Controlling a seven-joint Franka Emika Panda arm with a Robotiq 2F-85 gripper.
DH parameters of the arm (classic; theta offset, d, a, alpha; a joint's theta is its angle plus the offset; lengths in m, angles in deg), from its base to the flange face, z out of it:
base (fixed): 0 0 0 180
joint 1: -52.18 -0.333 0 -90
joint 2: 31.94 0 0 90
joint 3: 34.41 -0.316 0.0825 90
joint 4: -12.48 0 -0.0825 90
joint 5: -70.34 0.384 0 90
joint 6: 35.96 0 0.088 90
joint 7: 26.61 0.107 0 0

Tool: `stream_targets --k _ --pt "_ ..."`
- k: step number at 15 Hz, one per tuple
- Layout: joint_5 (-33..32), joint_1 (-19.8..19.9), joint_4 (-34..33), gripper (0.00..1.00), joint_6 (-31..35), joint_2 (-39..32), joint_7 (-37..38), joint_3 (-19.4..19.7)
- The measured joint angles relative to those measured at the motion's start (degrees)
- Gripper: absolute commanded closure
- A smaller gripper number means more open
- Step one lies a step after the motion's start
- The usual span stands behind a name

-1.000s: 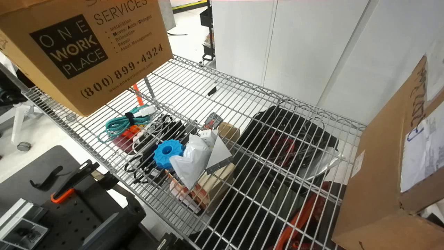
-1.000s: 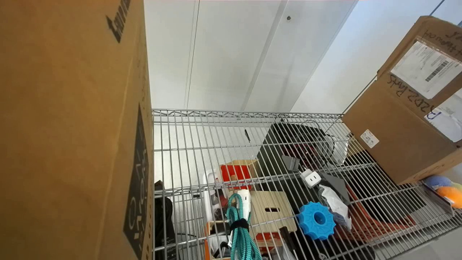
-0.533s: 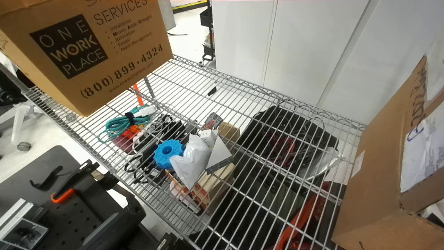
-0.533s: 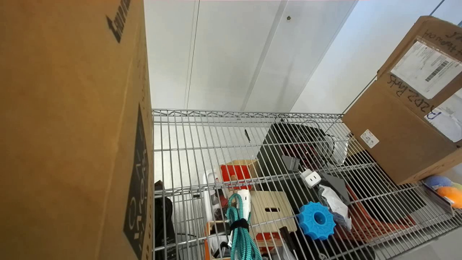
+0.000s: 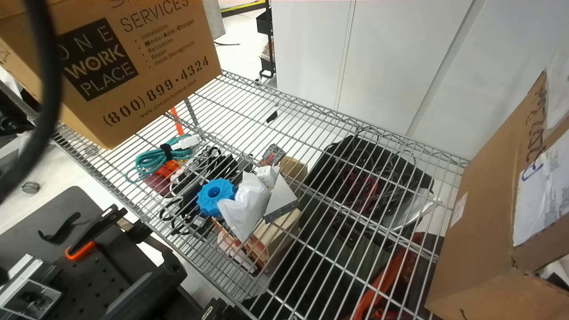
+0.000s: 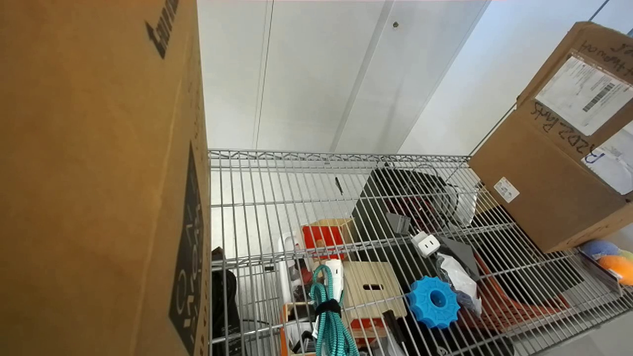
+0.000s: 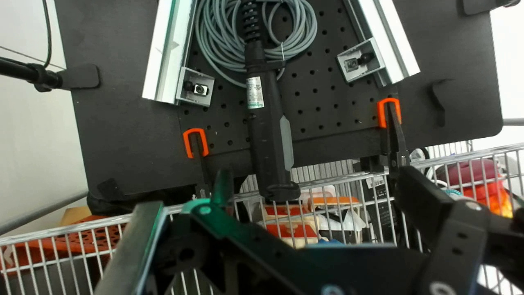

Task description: Move the blue cable to the right

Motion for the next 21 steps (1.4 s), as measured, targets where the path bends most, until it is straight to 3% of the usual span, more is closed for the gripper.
stream_targets --k 4,10,21 --pt "-0.7 -0.3 -4.8 0.0 2.6 -9.0 -6.2 0.1" --pt "-4.2 -2.8 -18.5 0.0 5.3 -27.3 -15.9 -2.8" --pt "-9.8 -8.2 -41.5 0.0 5.9 -52.3 -21.2 -10.8"
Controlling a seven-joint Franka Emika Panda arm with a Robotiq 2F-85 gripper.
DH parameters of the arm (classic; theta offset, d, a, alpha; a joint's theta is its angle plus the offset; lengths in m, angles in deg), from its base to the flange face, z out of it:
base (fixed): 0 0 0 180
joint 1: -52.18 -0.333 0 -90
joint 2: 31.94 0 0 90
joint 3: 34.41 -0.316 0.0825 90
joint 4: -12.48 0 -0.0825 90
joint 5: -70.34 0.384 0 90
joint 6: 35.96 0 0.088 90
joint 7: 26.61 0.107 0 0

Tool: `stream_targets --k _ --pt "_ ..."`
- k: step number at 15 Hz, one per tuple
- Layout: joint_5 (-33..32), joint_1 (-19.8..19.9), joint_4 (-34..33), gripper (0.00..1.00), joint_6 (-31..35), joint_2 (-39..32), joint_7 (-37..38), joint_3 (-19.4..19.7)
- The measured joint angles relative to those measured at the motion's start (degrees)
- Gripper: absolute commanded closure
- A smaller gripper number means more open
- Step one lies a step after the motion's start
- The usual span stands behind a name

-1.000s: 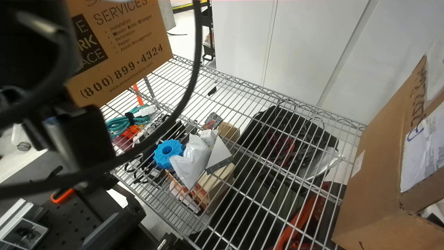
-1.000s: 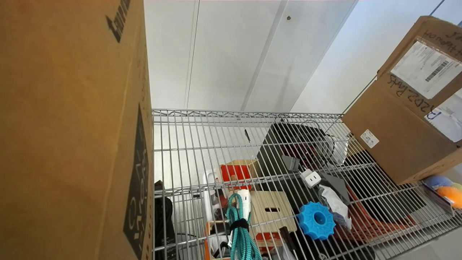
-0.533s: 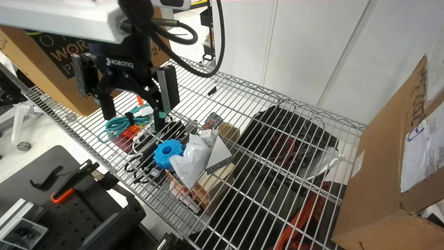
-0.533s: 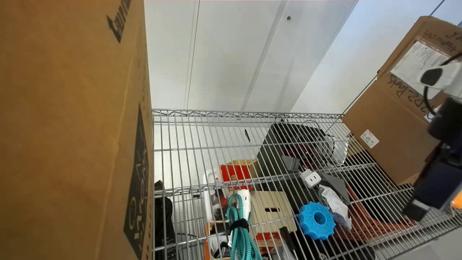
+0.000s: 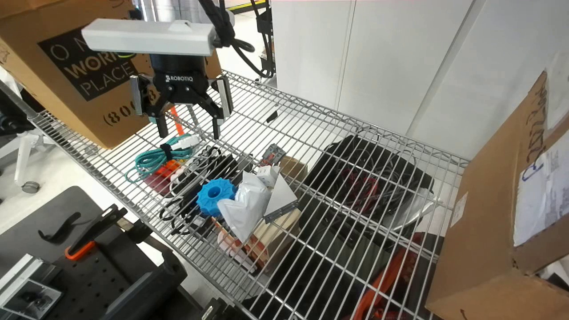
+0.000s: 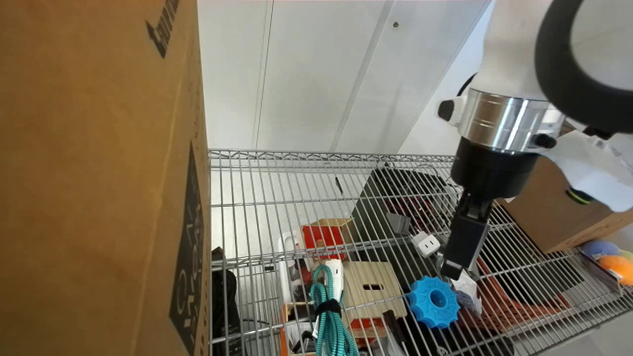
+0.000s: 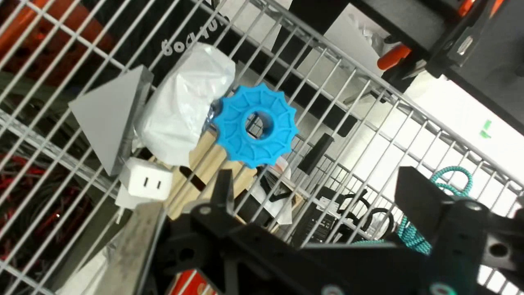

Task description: Move the blue cable to the right

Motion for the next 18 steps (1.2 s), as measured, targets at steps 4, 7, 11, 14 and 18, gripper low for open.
stream_targets --k 4,7,11,14,18 --pt "0.0 -1.0 -4.0 0.0 -0.7 -3.7 -3.7 -2.3" --pt "0.0 -0.8 -5.2 0.0 -1.5 -3.9 -5.4 -2.7" --pt "0.0 -0.5 -5.5 0.0 -1.7 -3.9 -6.0 -2.7" --pt "0.0 -0.5 -5.5 0.0 -1.7 -3.9 -6.0 -2.7" --pt "0.0 -0.5 -5.5 0.0 -1.7 -3.9 -6.1 -2.7"
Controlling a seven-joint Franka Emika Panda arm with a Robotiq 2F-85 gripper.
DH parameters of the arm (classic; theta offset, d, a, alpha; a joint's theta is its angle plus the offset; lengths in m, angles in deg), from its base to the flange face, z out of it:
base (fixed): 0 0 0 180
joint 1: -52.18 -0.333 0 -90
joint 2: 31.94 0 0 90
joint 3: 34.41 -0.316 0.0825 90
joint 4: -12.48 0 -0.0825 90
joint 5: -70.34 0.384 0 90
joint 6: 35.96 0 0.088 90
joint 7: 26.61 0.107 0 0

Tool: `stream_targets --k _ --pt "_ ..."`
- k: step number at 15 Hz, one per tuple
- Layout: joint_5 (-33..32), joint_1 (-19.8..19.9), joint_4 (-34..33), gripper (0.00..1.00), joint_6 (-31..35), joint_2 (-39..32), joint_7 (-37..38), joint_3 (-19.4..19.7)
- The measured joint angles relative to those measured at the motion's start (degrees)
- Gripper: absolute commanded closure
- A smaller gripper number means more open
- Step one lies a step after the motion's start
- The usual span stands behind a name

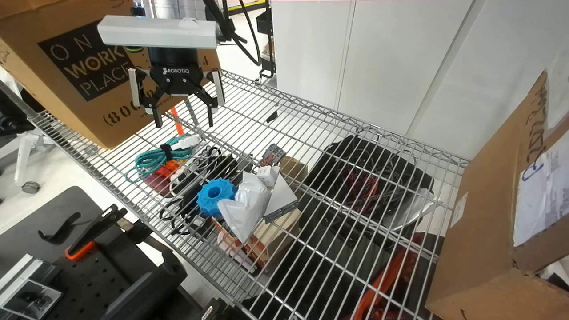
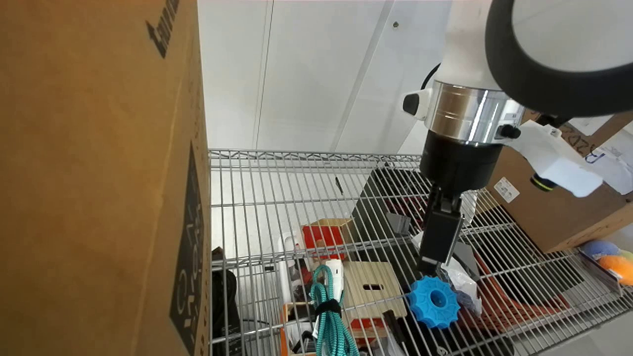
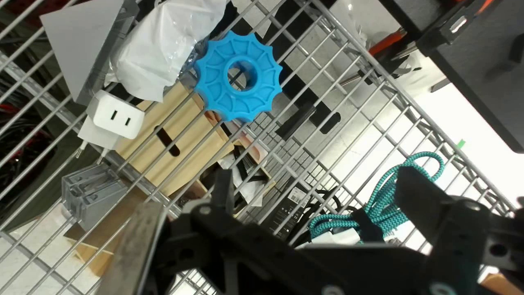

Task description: Move the blue cable to the right

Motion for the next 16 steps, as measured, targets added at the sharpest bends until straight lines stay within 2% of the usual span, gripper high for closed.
stream_targets --k 5,10,16 --pt "0.2 -0.2 -0.8 0.0 0.1 -1.0 1.2 0.0" --pt "0.6 -1.6 -6.6 0.0 -0.1 -7.4 9.8 0.0" --pt "4.9 -4.2 -14.7 0.0 0.1 -14.1 17.5 -0.1"
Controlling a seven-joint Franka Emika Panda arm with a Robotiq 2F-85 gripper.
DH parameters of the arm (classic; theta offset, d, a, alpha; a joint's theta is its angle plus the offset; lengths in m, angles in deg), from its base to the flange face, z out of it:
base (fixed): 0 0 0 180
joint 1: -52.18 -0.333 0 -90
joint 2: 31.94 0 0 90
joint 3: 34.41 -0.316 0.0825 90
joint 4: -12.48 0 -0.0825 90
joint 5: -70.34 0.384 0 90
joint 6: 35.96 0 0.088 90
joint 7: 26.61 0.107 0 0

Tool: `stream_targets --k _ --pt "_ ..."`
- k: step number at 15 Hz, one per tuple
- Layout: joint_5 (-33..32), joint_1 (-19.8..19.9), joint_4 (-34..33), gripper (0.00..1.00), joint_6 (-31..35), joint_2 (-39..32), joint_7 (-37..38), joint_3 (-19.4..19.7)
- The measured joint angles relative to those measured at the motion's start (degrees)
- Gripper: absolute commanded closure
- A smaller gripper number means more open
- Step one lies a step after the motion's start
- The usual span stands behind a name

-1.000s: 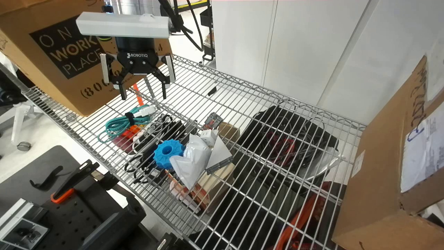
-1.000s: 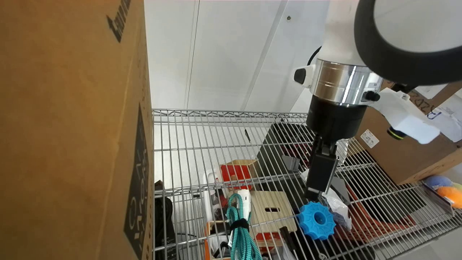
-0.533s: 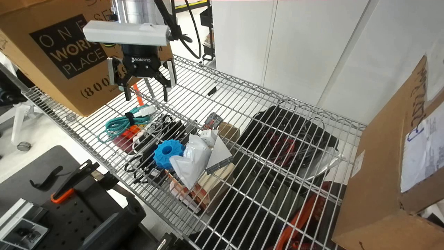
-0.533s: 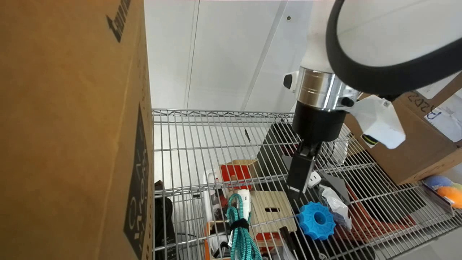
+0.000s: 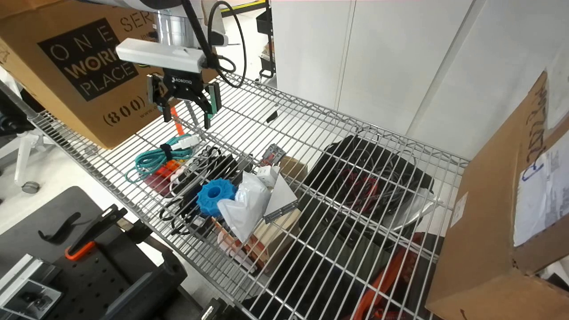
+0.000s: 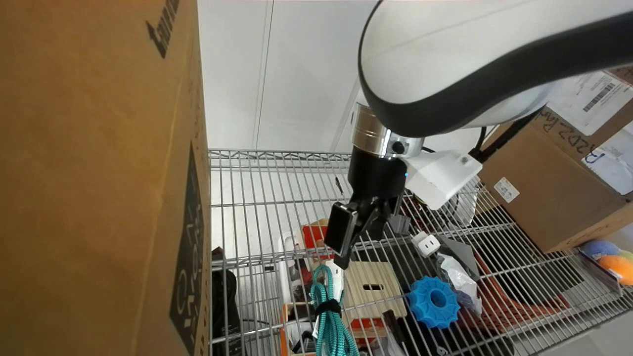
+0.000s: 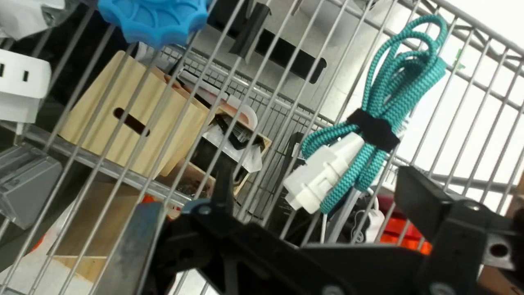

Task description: Move the blue cable to the right

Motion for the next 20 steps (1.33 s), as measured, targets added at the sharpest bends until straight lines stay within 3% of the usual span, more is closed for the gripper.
stream_targets --k 10,20 --pt "5.3 -3.9 -10.3 0.0 -1.9 -8.7 9.3 -0.3" --pt "6.2 -5.8 -12.7 0.0 -5.5 -11.4 15.3 -0.3"
